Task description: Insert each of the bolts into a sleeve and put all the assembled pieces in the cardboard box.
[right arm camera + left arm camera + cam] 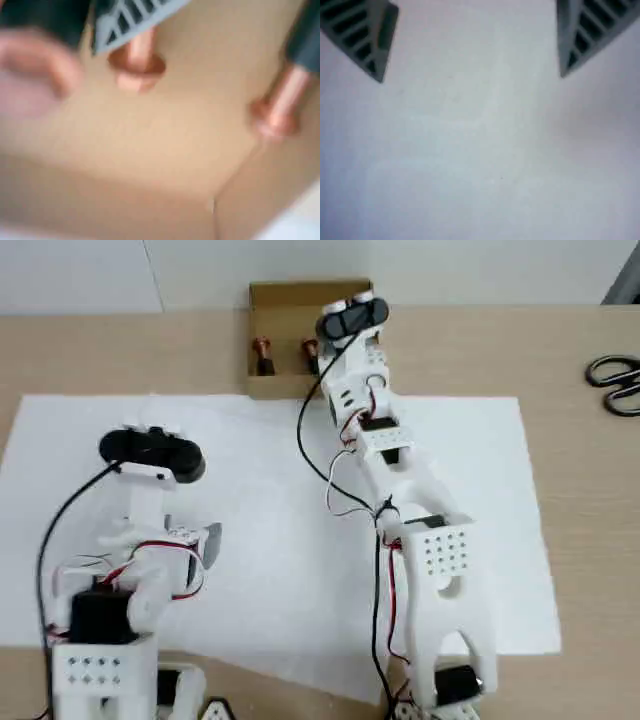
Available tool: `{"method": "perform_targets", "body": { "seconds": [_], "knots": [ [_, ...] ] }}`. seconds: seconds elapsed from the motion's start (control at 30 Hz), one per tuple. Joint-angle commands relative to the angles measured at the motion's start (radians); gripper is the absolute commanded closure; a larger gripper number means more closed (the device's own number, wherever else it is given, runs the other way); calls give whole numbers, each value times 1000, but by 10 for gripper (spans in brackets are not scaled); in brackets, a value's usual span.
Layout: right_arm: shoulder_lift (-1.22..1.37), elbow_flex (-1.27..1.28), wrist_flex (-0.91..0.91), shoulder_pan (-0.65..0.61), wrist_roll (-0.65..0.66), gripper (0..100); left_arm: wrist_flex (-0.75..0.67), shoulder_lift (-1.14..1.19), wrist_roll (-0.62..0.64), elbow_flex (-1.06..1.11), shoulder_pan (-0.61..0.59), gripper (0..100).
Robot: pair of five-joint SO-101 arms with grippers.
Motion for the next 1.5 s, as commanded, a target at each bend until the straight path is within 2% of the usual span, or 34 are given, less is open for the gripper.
{"method": "perform_targets", "body": {
  "seconds": [0.0, 0.2, 0.4, 0.53, 0.73, 1.2, 1.47],
  "knots": [
    [-25, -68, -25, 8, 9, 820, 2, -5, 3, -2, -5, 790],
    [-25, -144, 16, 16, 12, 822, 2, -5, 3, -2, -3, 790],
    [-27, -296, 196, 48, 12, 822, 2, -6, 3, -38, -5, 790],
    [-62, -450, 390, 82, 11, 822, 2, -6, 3, -108, -8, 790],
    [-303, -588, 727, 99, 9, 822, 37, -6, 3, -194, -5, 790],
    [-914, -597, 1403, 65, 12, 822, 233, -6, 3, -430, -2, 790],
    [-1267, -594, 1801, -31, 9, 822, 315, -8, 3, -544, -2, 790]
  ]
}}
